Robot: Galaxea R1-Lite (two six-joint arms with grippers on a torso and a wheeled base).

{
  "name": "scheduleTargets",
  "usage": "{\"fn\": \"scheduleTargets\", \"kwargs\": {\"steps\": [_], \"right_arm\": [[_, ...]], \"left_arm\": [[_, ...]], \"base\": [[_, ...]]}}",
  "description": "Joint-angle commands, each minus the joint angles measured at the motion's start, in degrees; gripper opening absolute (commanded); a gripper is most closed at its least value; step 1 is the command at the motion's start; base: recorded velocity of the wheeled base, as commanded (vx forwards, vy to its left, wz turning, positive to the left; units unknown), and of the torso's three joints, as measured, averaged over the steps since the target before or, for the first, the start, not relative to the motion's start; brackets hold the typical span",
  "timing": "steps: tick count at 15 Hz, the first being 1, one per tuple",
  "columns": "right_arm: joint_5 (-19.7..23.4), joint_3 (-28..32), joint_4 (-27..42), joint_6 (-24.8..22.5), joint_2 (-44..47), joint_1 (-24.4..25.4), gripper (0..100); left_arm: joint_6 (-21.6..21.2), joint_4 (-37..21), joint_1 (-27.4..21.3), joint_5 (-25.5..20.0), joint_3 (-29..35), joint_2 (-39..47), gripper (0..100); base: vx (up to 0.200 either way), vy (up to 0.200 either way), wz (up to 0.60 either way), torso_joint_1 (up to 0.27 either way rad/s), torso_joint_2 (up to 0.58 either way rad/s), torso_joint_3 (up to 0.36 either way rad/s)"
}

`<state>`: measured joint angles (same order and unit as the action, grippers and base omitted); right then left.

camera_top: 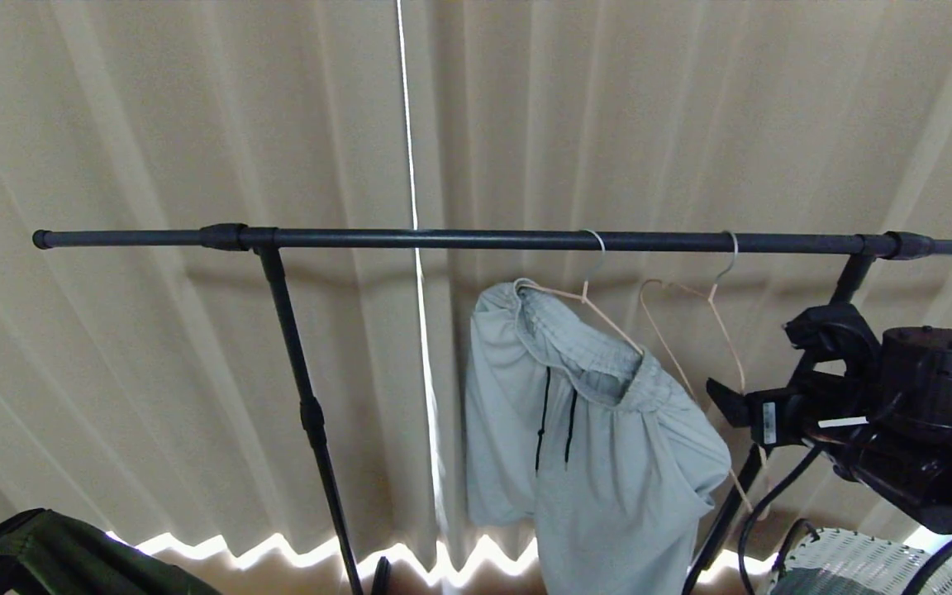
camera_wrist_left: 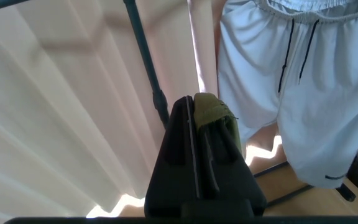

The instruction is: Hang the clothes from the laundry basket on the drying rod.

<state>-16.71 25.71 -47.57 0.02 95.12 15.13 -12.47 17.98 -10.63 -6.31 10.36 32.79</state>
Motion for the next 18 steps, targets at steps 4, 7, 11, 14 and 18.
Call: {"fn": "scheduleTargets", "kwargs": {"steps": [4, 7, 11, 14, 18], "right_arm": [[0.01, 8.92, 8.72, 1.29, 3.58, 1.31, 100], [-0.34, 8.66, 9.42, 3.84, 4.90, 2.10, 100], [-0.51, 8.30, 9.42, 5.16, 5.07, 2.54, 100], [-0.60, 8.22, 9.42, 5.16, 5.16, 2.36, 100], [-0.60, 8.48, 9.42, 5.07, 5.07, 2.36, 0]], "left_arm": [[-0.01, 0.04, -0.09, -0.01, 0.01, 0.08, 0], [-0.01, 0.04, -0.09, -0.01, 0.01, -0.01, 0], [-0.01, 0.04, -0.09, -0.01, 0.01, -0.01, 0], [-0.01, 0.04, -0.09, -0.01, 0.01, -0.01, 0], [0.08, 0.04, -0.09, -0.01, 0.01, 0.08, 0]], "base": [[0.000, 0.000, 0.00, 0.000, 0.00, 0.000], [0.000, 0.000, 0.00, 0.000, 0.00, 0.000], [0.000, 0.000, 0.00, 0.000, 0.00, 0.000], [0.000, 0.000, 0.00, 0.000, 0.00, 0.000], [0.000, 0.000, 0.00, 0.000, 0.00, 0.000]]}}
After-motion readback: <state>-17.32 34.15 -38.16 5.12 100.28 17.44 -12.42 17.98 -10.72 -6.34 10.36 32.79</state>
